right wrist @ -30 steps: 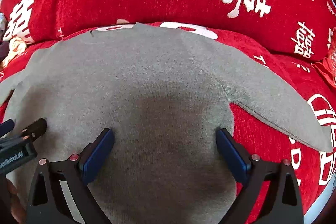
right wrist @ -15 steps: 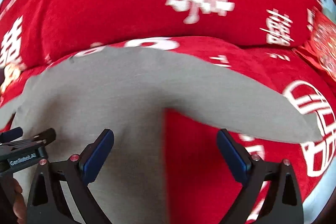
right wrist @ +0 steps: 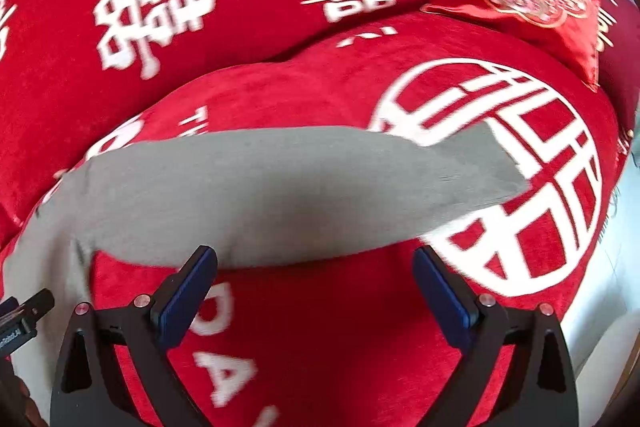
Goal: Fold small clothes
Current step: 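Grasp the sweater sleeve cuff with the right gripper, then carry the sleeve with the right gripper across the sweater body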
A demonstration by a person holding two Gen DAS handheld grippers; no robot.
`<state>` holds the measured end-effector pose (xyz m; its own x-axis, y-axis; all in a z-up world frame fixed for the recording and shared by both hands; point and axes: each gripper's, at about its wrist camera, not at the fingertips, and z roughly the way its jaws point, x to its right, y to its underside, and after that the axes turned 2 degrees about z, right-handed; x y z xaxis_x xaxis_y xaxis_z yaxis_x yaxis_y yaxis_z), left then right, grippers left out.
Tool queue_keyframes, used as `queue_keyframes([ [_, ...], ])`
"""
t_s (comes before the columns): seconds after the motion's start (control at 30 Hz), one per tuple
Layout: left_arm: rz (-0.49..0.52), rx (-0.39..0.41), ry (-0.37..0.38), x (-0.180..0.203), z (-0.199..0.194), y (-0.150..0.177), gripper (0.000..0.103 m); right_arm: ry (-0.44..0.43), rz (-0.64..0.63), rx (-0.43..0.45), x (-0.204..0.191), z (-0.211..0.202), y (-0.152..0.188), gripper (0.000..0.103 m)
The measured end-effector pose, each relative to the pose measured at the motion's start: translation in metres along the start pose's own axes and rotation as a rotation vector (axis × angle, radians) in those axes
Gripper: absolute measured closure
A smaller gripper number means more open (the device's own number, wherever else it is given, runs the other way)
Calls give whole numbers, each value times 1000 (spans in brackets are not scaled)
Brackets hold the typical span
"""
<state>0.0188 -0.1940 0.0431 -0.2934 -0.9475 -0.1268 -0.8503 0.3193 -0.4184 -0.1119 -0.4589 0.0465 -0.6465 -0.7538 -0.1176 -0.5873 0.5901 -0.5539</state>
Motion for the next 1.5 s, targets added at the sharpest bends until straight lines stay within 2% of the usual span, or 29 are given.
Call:
queue_keyframes([
  [0.23,37,-1,-10,26,10,-13,0,3,107,-23,38,12,-9,4],
  [0.53,65,6,-20,45,21,-31,0,-107,271,-66,73,39,-27,4],
  [0.67,42,5,-19,45,30,-44,0,-152,315,-60,83,49,-35,5],
  [0.7,35,2,-21,45,33,-48,0,-196,338,-58,89,55,-39,8],
  [0.77,29,-4,-21,46,38,-52,0,-242,359,-68,95,62,-43,24],
  [0.83,30,-7,-26,50,43,-57,0,-257,369,-76,100,70,-47,47],
  [0.9,35,-12,-33,53,49,-60,0,-269,377,-82,106,75,-48,66],
  [0.97,32,-15,-31,56,53,-62,0,-280,379,-69,111,75,-50,96],
  [1.07,25,-8,-25,57,55,-65,0,-285,336,-4,111,59,-54,97],
  [1.2,3,4,-19,52,53,-69,0,-214,237,100,98,31,-61,97],
  [1.27,-16,-6,-20,48,56,-71,0,-180,197,124,93,23,-65,97],
  [1.37,-8,-29,-15,49,63,-70,0,-145,160,126,88,22,-71,97],
  [1.5,48,-7,-31,54,57,-70,0,-124,146,95,88,24,-75,97],
])
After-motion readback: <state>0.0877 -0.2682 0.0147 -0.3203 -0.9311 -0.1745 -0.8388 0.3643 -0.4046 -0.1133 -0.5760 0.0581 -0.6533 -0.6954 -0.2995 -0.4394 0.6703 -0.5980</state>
